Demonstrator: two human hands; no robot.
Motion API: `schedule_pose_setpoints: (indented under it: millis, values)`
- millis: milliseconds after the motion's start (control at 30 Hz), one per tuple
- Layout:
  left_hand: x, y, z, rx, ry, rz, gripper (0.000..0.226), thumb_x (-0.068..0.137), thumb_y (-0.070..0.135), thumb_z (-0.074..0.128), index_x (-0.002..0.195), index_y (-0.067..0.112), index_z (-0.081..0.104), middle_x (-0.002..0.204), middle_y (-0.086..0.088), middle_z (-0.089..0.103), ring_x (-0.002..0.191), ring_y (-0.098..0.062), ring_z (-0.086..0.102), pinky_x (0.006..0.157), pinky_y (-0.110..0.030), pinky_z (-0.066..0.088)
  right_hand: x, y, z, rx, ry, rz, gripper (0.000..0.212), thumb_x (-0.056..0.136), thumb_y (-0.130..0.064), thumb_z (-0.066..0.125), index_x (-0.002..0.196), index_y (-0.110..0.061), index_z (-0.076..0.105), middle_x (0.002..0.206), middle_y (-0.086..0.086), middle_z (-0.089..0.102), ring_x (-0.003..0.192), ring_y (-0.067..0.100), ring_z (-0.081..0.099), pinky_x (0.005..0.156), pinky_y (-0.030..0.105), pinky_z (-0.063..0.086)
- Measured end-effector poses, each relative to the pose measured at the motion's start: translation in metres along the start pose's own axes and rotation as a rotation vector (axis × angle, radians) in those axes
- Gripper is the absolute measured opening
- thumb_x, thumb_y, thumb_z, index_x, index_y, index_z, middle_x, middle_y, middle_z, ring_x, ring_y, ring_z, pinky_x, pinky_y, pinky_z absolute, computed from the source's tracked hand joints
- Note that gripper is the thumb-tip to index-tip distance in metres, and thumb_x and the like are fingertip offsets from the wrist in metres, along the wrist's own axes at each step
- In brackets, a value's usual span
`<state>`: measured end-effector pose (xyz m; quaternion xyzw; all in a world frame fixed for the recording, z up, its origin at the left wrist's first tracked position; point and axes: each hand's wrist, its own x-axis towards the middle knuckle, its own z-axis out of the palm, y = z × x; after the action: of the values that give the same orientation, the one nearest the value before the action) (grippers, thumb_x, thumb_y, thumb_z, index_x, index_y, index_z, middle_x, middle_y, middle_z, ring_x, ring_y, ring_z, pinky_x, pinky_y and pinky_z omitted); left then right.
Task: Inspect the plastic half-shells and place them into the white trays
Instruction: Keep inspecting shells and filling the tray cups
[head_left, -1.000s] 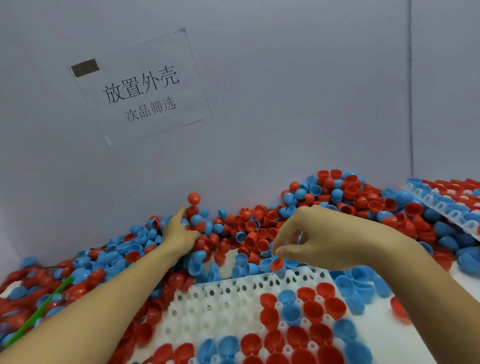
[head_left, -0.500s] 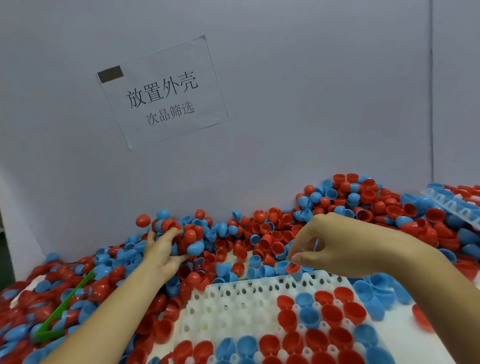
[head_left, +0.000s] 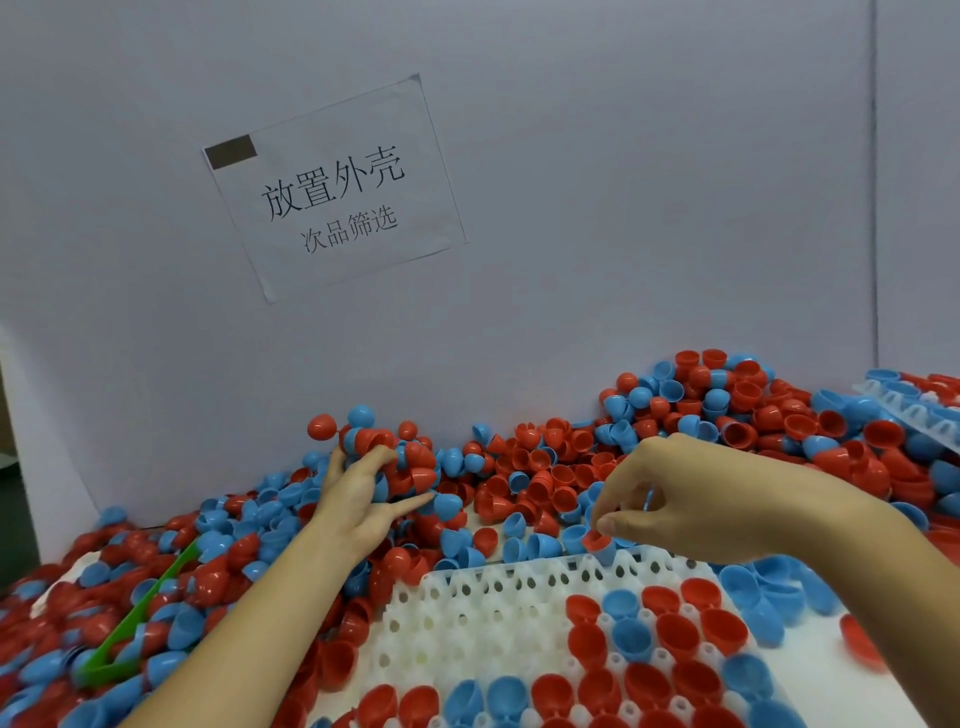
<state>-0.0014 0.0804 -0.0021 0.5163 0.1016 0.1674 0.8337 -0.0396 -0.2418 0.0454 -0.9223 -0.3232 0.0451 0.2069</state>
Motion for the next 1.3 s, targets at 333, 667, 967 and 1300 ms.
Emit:
schedule_pose_setpoints:
  millis: [333,667,967,1300]
  values:
    - [-0.056,0.007,-0.010,-0.046,-0.158,0.076,0.042,0.089,-0.003,0.062,0.122,0.024,0.063,0.116,-0.011,0.072,0.106,-0.034,0.071,0.072,-0.059,0.058,0.001,-0.003,0.004,-0.018,-0.003,0.004,0.020,0.097,-0.043,0.057,0.109,-0.038,0.073,0.106,-0.019,0.071,0.087,0.000,0.067,0.082,0.025,0.058]
    - [-0.109,0.023,0.023,-0.073,-0.348,0.059,0.029,0.076,0.004,0.070,0.103,0.015,0.065,0.097,-0.011,0.073,0.099,-0.040,0.072,0.073,-0.058,0.058,0.010,-0.027,0.019,0.109,0.099,-0.056,0.043,0.087,-0.062,0.056,0.128,-0.052,0.051,0.101,-0.024,0.066,0.090,-0.009,0.064,0.080,0.018,0.054]
    - [-0.118,0.005,0.038,-0.174,-0.393,-0.079,0.048,0.073,0.001,0.071,0.119,0.014,0.065,0.112,-0.016,0.072,0.104,-0.039,0.070,0.073,-0.058,0.058,0.018,-0.045,0.044,0.278,0.204,-0.120,0.023,0.089,-0.046,0.068,0.111,-0.042,0.064,0.093,-0.013,0.070,0.082,0.002,0.069,0.072,0.022,0.059]
    - [-0.101,0.024,0.019,-0.225,-0.334,-0.024,0.035,0.068,0.001,0.072,0.100,0.015,0.065,0.095,-0.013,0.075,0.093,-0.038,0.074,0.072,-0.057,0.058,0.018,-0.044,0.040,0.333,0.251,0.040,0.026,0.100,-0.019,0.041,0.102,-0.041,0.054,0.082,0.006,0.070,0.074,0.030,0.069,0.060,0.043,0.058]
